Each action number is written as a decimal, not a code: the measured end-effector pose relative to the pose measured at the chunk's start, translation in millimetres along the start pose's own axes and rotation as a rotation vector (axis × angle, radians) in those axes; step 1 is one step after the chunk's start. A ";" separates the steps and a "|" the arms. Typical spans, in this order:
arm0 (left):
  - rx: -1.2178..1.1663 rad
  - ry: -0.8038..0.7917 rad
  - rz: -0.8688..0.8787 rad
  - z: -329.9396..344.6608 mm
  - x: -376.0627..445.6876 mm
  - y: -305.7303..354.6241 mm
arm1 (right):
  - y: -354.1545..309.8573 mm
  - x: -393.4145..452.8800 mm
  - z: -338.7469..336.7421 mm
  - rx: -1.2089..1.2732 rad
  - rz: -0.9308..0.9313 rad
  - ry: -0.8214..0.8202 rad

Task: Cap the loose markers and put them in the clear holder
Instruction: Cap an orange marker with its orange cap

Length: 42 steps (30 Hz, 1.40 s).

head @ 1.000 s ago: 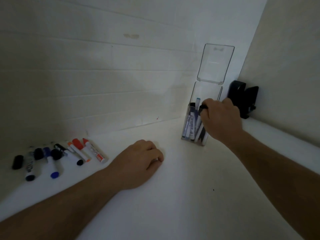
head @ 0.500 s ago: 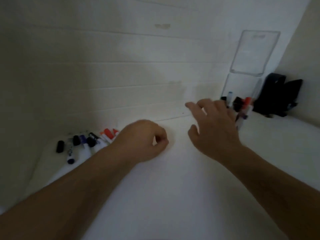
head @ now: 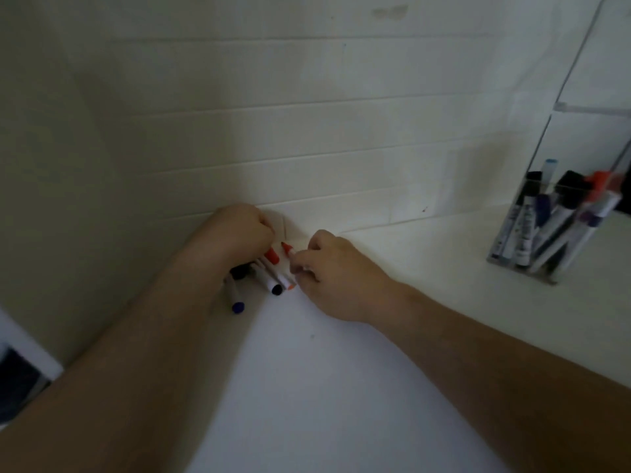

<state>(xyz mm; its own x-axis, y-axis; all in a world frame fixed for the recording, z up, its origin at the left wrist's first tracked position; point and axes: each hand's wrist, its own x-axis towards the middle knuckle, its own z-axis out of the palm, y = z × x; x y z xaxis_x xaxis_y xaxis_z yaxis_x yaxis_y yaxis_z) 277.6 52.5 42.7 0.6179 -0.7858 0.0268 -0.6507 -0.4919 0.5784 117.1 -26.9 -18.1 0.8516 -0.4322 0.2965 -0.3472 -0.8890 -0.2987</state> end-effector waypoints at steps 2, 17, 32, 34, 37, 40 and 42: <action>0.025 -0.043 0.001 0.0 1.3 -0.3 | 3.9 0.2 -4.1 -0.054 0.027 0.013; -0.071 -0.017 0.330 44.4 -32.7 44.3 | 85.5 -83.3 -56.2 -0.041 0.284 0.219; -0.273 0.060 0.485 78.0 -43.9 56.3 | 93.1 -99.6 -58.9 0.058 0.371 0.301; -0.394 0.017 0.422 81.2 -43.4 54.5 | 91.8 -99.0 -61.1 0.111 0.401 0.315; -0.372 -0.070 0.407 85.9 -39.9 49.7 | 88.3 -98.5 -63.4 0.182 0.432 0.330; -0.277 -0.106 0.465 86.7 -35.8 47.3 | 85.9 -98.2 -64.4 0.103 0.336 0.399; -0.248 -0.075 0.482 85.6 -33.2 46.8 | 85.3 -97.3 -64.9 0.052 0.232 0.449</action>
<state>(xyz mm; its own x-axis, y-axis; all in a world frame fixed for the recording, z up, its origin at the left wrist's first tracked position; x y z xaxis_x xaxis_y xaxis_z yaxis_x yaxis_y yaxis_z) 188.8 23.5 -0.9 0.2362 -0.9294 0.2836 -0.7230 0.0269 0.6903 -20.8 -70.5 -13.5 0.4976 -0.6502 0.5741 -0.4776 -0.7579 -0.4444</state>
